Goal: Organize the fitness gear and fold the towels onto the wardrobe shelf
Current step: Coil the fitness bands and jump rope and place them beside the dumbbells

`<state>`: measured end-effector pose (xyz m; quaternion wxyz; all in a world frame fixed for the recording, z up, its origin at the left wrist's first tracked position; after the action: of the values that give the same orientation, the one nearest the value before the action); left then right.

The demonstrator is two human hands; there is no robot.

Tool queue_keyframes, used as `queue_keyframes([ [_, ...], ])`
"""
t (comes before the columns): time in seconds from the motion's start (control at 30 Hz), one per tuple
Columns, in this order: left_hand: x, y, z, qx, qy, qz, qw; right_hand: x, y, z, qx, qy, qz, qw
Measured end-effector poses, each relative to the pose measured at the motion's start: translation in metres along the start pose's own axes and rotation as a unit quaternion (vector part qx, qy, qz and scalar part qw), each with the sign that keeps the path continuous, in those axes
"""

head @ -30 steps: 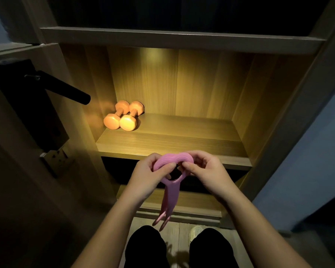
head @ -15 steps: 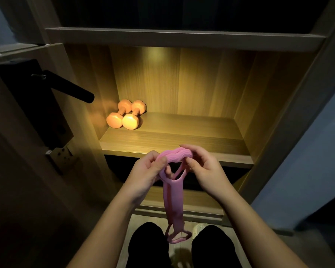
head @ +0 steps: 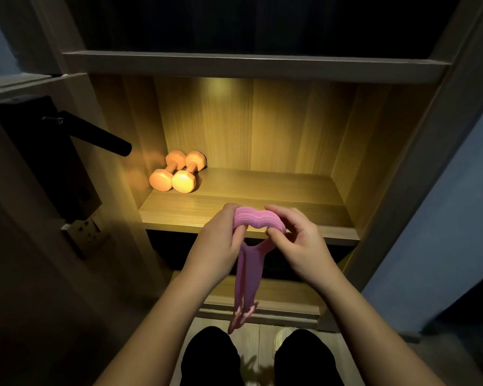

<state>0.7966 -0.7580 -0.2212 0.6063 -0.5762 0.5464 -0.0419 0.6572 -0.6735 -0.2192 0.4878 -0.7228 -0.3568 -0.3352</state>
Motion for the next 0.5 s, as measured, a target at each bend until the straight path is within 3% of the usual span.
queue_keyframes([
  [0.13, -0.007, 0.0, -0.006, 0.047, 0.019, -0.057, 0.997, 0.004, -0.005, -0.002, 0.028, -0.003, 0.026, 0.999],
  [0.23, -0.008, -0.001, -0.008, 0.061, 0.013, -0.042, 0.997, 0.008, -0.008, -0.001, 0.042, -0.004, 0.017, 0.999],
  [0.37, -0.004, -0.001, -0.011, 0.102, -0.009, 0.083, 0.991, 0.011, -0.013, -0.002, 0.061, 0.004, -0.015, 0.998],
  [0.5, -0.002, -0.003, -0.011, 0.166, -0.008, 0.273, 0.948, 0.013, -0.02, -0.002, 0.09, 0.017, -0.095, 0.991],
])
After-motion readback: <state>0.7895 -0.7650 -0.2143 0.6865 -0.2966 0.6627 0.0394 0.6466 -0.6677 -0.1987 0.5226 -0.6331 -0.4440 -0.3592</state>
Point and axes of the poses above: each hand's wrist, its own z-axis away from the middle knuckle, its own y-axis out of the palm, x = y × z, the point moved 5 cm from there along -z, towards the middle knuckle, and after that the axes turned 14 degrees about x, right-handed, at the moved point
